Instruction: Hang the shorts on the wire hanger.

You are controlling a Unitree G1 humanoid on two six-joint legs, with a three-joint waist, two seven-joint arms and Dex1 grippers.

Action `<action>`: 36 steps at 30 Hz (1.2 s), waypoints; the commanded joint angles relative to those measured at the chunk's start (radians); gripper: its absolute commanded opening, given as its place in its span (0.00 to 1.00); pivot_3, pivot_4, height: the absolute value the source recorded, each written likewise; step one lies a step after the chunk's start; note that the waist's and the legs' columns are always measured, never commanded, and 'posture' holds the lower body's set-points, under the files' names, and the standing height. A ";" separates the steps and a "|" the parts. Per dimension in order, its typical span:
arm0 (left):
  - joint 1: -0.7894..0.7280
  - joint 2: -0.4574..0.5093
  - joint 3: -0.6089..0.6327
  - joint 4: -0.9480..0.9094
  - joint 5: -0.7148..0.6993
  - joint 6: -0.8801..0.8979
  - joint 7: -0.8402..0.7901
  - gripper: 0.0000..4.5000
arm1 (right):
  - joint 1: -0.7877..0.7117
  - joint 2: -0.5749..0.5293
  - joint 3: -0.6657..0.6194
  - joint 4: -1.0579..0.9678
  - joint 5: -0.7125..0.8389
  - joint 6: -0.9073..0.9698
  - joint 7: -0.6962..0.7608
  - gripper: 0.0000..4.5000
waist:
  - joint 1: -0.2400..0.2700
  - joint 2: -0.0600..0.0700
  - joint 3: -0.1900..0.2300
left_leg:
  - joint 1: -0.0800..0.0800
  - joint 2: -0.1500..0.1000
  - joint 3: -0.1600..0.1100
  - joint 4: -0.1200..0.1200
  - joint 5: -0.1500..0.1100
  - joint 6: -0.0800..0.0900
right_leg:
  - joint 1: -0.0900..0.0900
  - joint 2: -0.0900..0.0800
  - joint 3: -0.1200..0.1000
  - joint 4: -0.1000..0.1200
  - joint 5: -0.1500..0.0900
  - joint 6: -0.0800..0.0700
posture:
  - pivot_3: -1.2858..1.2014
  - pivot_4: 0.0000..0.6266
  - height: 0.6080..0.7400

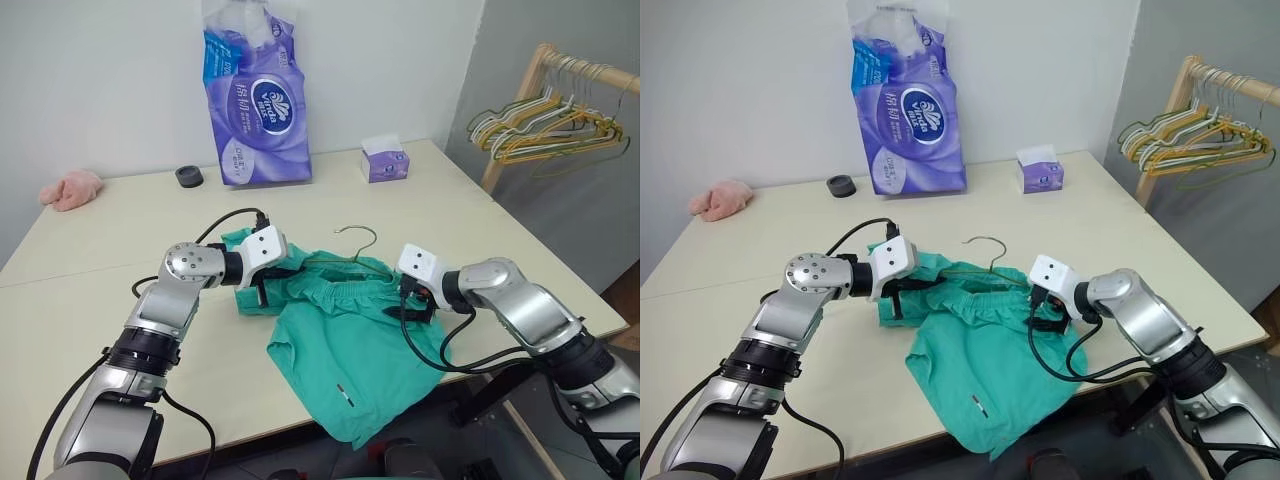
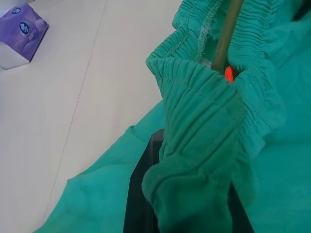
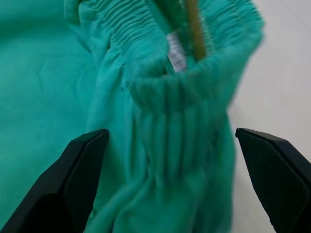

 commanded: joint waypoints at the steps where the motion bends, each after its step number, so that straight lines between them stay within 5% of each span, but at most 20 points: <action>1: -0.012 0.007 0.036 -0.053 -0.036 0.010 -0.002 0.00 | -0.072 0.013 -0.004 0.064 -0.030 -0.061 0.052 0.78 | 0.001 0.000 0.000 | 0.000 0.000 0.000 0.000 0.000 0.000 | 0.000 0.000 0.000 0.000 0.000 0.000 | 0.44 0.00 1.00; 11: 0.006 0.000 0.051 -0.061 -0.086 0.015 -0.007 0.00 | -0.076 -0.008 -0.024 0.055 -0.058 -0.094 0.138 0.02 | 0.001 0.000 0.000 | 0.000 0.000 -0.001 0.000 0.000 0.000 | 0.000 0.000 0.000 0.000 0.000 0.000 | 0.44 0.00 1.00; 13: 0.007 -0.013 0.069 -0.046 -0.127 0.072 -0.018 0.00 | -0.075 -0.016 -0.034 0.038 -0.053 -0.089 0.153 0.01 | 0.000 0.000 0.000 | 0.000 0.000 -0.001 0.000 0.000 0.000 | 0.000 0.000 0.000 0.000 0.000 0.000 | 0.44 0.00 1.00; 27: -0.087 0.041 0.224 0.259 -0.203 0.088 0.005 0.91 | 0.007 -0.157 -0.132 -0.181 0.036 0.047 0.244 0.00 | -0.002 0.000 0.000 | 0.000 0.000 -0.001 0.000 0.000 0.000 | 0.000 0.000 0.000 0.000 0.000 0.000 | 0.42 0.00 1.00; 36: -0.105 0.019 0.260 0.260 -0.293 0.143 0.004 0.91 | 0.048 -0.223 -0.179 -0.223 0.078 0.099 0.235 0.00 | -0.003 0.000 0.000 | 0.000 0.000 -0.001 0.000 0.000 0.000 | 0.000 -0.001 -0.001 0.000 0.000 0.000 | 0.42 0.00 1.00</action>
